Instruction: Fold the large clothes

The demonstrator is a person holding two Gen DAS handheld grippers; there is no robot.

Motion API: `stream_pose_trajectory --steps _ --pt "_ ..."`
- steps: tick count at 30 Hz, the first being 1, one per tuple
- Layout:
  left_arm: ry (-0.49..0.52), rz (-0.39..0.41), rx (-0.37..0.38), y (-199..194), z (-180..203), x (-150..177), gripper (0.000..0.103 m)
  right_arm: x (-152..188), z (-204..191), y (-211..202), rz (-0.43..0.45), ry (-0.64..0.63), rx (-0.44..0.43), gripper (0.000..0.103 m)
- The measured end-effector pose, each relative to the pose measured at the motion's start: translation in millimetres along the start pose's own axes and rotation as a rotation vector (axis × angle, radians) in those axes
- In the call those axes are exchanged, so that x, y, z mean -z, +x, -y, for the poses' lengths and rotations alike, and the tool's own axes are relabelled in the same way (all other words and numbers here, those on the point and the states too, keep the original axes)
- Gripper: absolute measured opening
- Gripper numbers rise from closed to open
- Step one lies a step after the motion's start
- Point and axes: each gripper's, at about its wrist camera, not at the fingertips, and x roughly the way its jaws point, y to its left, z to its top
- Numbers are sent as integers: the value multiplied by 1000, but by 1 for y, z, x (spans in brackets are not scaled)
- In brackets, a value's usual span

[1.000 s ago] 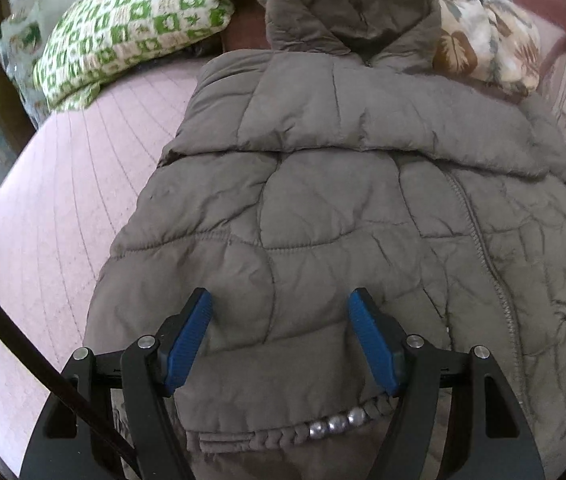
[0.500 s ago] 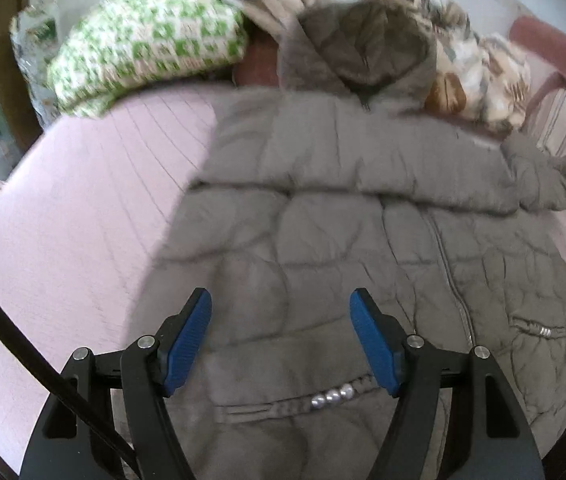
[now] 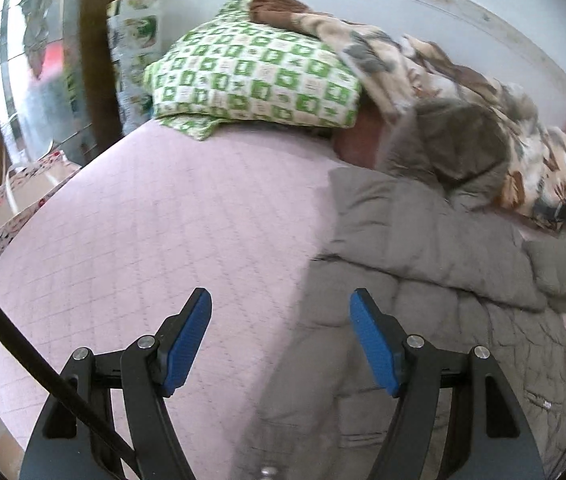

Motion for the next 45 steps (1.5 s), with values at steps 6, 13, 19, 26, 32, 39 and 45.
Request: stream_pose_trajectory --steps 6,13,19,26,32,39,45 --pt "11 -11 15 -4 -5 3 71 60 9 33 -96 45 62 35" --pt "-12 -48 60 2 5 8 71 89 122 -20 -23 147 247 72" --pt "21 -85 64 18 26 12 71 83 175 -29 -10 175 303 81" --pt "73 -133 46 42 46 17 71 66 175 23 -26 48 400 81" --pt "84 -141 37 46 46 17 71 63 197 79 -149 -52 618 27" --pt "44 -108 57 28 32 12 71 43 201 8 -46 82 564 0" --pt "-17 -42 11 8 3 3 71 13 136 -40 34 119 366 0"
